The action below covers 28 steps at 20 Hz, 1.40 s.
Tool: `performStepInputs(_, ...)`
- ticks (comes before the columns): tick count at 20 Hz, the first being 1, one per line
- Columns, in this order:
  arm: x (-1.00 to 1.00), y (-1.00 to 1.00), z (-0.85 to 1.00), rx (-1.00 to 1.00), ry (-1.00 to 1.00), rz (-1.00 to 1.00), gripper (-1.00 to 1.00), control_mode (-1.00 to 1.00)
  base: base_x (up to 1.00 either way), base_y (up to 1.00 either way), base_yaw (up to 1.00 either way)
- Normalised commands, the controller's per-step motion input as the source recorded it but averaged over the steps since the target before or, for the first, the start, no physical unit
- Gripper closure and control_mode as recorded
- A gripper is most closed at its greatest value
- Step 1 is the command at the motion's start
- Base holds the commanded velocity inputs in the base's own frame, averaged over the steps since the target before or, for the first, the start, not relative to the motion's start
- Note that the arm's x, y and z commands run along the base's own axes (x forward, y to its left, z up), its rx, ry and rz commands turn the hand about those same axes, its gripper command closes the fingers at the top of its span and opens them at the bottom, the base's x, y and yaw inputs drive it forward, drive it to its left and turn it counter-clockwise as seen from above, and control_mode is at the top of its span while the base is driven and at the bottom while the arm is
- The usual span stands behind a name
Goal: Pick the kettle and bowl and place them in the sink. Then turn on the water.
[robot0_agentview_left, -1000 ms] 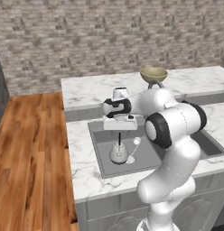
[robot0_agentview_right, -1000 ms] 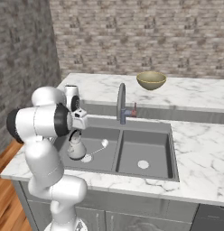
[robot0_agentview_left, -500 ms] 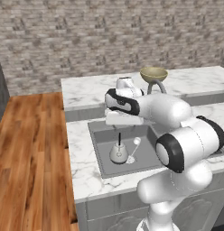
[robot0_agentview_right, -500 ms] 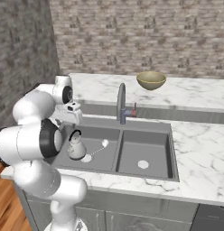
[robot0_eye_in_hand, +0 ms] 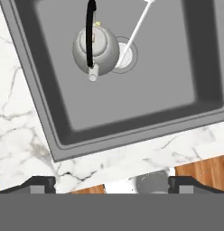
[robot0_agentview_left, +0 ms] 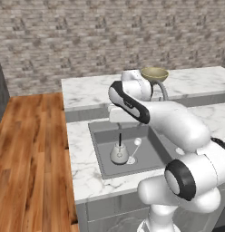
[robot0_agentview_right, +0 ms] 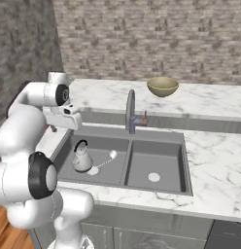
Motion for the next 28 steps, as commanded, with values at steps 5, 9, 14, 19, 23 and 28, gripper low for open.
performStepInputs(5,-0.57,0.00,0.31,0.00,-0.01,0.15,-1.00,-1.00,0.00,0.00,0.00)
performStepInputs(9,-0.87,-0.06,0.41,0.00,-0.13,0.07,-1.00,-1.00,0.00,0.00,0.00)
performStepInputs(14,-0.70,-0.12,0.38,0.00,-0.16,0.03,-1.00,-1.00,0.00,0.00,0.00)
performStepInputs(19,-0.41,-0.17,0.37,0.00,-0.12,0.00,-1.00,-1.00,0.00,0.00,0.00)
performStepInputs(23,-0.11,-0.23,0.33,0.02,-0.04,0.00,-1.00,-1.00,0.00,0.00,0.00)
performStepInputs(28,-0.02,-0.17,0.17,0.03,-0.02,0.00,-1.00,-1.00,0.00,0.00,0.00)
